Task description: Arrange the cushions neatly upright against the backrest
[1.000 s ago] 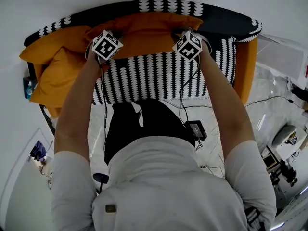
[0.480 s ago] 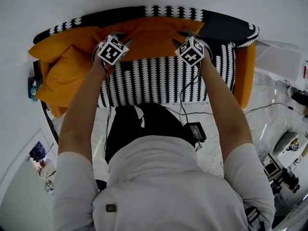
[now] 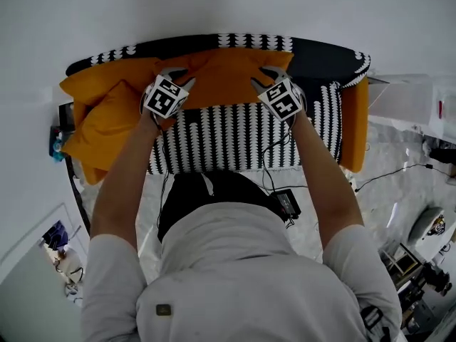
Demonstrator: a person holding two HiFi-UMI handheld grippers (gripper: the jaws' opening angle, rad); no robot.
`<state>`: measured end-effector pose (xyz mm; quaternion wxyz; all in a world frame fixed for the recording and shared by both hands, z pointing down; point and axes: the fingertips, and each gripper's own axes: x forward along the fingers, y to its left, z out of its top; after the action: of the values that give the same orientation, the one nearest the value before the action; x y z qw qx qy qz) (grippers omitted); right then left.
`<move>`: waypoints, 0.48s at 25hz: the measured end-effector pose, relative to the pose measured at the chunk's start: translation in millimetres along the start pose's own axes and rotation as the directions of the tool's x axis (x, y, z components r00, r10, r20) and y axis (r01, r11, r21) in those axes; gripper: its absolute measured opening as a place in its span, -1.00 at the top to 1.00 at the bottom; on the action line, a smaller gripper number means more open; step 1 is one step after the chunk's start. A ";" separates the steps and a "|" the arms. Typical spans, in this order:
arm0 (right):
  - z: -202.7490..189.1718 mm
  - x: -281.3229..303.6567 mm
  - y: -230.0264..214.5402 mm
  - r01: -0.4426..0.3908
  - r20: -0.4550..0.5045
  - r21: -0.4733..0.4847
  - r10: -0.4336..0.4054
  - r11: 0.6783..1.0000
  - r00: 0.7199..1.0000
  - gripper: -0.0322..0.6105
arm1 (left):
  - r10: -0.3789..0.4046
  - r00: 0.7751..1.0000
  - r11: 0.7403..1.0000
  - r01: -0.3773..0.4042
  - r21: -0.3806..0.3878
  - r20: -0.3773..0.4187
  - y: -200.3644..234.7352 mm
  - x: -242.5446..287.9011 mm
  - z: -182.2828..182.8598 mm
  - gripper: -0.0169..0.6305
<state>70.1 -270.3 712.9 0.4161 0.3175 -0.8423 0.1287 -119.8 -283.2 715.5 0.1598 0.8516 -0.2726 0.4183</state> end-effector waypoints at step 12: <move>88.7 -116.2 31.4 0.027 0.309 0.114 -0.061 0.993 0.949 0.47 | 0.099 0.944 0.990 -0.060 -0.131 0.315 -35.2 -127.3 76.2 0.56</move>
<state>47.6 -239.2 568.4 0.2628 0.3746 -0.8820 0.1130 -114.9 -251.1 566.5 0.1469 0.8855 -0.3534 0.2633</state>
